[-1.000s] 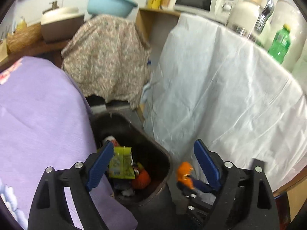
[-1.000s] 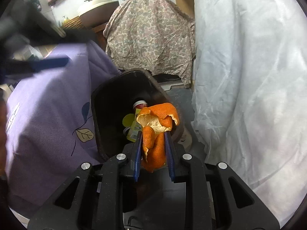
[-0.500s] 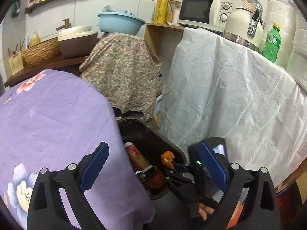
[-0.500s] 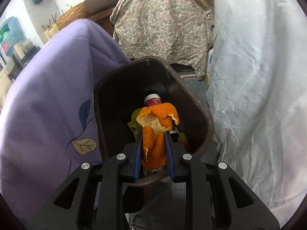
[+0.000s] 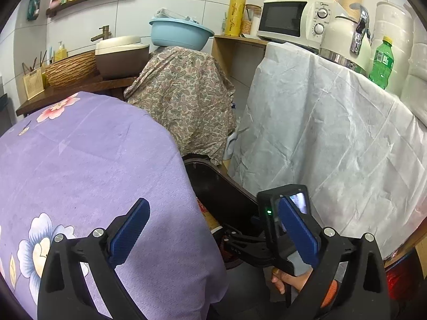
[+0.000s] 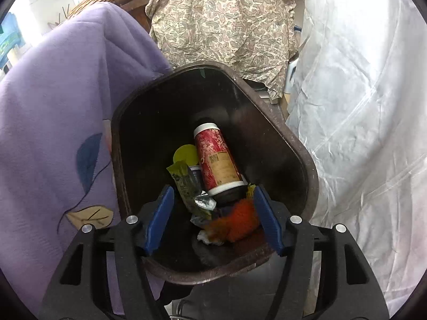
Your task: Collect trash
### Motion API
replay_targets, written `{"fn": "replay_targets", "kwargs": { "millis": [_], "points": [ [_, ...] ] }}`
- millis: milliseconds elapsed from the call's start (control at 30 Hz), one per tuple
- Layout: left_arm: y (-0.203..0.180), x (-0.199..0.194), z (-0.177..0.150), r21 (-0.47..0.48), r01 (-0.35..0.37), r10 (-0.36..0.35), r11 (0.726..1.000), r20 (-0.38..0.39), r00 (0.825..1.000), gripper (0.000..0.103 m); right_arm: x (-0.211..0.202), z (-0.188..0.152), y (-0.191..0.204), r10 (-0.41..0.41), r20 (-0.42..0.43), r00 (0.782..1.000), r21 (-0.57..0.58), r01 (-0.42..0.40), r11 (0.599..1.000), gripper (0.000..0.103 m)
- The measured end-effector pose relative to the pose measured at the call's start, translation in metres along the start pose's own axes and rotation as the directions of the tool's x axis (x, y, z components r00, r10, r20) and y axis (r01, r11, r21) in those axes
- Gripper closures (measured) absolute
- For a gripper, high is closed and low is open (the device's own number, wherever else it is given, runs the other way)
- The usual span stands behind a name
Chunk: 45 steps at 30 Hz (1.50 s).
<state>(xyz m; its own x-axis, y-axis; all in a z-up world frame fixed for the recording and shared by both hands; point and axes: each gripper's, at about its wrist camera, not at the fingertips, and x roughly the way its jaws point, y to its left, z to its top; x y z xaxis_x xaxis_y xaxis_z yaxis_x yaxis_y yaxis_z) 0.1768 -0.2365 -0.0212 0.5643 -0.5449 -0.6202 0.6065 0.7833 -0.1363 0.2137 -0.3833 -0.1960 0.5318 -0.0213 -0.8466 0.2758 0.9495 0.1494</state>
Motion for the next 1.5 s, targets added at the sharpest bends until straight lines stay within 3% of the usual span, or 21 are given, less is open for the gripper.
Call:
{"fn": "replay_targets", "kwargs": {
  "millis": [133,233,433,500,567,600,733,867,1100,1233,1300,1400,1500],
  "points": [
    [0.004,-0.004,-0.003,-0.010,-0.011,0.011,1.000,0.008,1.000,0.006,-0.026,-0.005,0.006,0.002,0.043,0.999,-0.013,-0.001,1.000,0.038],
    [0.009,-0.011,-0.005,-0.022,-0.015,0.016,1.000,0.014,1.000,0.006,-0.047,-0.009,0.008,-0.003,0.089,0.996,-0.017,0.005,1.000,0.028],
    [0.021,-0.041,-0.011,-0.035,-0.050,0.052,0.998,0.060,0.997,0.006,-0.089,-0.013,0.006,-0.017,0.163,0.987,0.005,0.016,1.000,0.027],
    [0.026,-0.057,-0.013,-0.048,-0.063,0.067,0.997,0.099,0.993,0.006,-0.114,-0.015,0.010,-0.041,0.229,0.973,0.005,0.041,0.999,0.023],
    [0.031,-0.073,-0.017,-0.055,-0.087,0.095,0.995,0.147,0.985,0.006,-0.141,-0.020,0.019,-0.047,0.312,0.949,-0.004,0.051,0.999,0.011],
    [0.034,-0.082,-0.020,-0.053,-0.112,0.120,0.992,0.176,0.977,0.006,-0.152,-0.022,0.023,-0.039,0.347,0.937,-0.006,0.044,0.999,0.006],
    [0.044,-0.110,-0.032,-0.045,-0.192,0.197,0.980,0.252,0.947,0.006,-0.188,-0.027,0.047,0.035,0.435,0.900,-0.067,-0.007,0.998,0.006],
    [0.061,-0.142,-0.052,-0.070,-0.239,0.248,0.968,0.355,0.901,0.006,-0.214,-0.034,0.070,0.073,0.513,0.855,-0.112,-0.017,0.994,0.006],
    [0.099,-0.180,-0.081,-0.240,-0.276,0.345,0.931,0.322,0.882,0.006,-0.240,-0.057,0.113,0.151,0.560,0.815,-0.241,-0.014,0.970,0.006],
    [0.111,-0.200,-0.101,-0.299,-0.328,0.419,0.896,0.327,0.847,0.006,-0.254,-0.069,0.126,0.219,0.558,0.800,-0.263,-0.080,0.961,0.006],
    [0.111,-0.210,-0.111,-0.307,-0.374,0.467,0.875,0.340,0.816,0.006,-0.261,-0.075,0.133,0.256,0.545,0.799,-0.271,-0.121,0.955,0.006],
    [0.107,-0.222,-0.125,-0.289,-0.429,0.512,0.856,0.365,0.777,0.006,-0.271,-0.087,0.146,0.272,0.568,0.777,-0.309,-0.104,0.945,0.006],
    [0.100,-0.230,-0.129,-0.266,-0.455,0.526,0.850,0.386,0.758,0.006,-0.277,-0.097,0.158,0.279,0.589,0.759,-0.346,-0.075,0.935,0.006]
  ]
}}
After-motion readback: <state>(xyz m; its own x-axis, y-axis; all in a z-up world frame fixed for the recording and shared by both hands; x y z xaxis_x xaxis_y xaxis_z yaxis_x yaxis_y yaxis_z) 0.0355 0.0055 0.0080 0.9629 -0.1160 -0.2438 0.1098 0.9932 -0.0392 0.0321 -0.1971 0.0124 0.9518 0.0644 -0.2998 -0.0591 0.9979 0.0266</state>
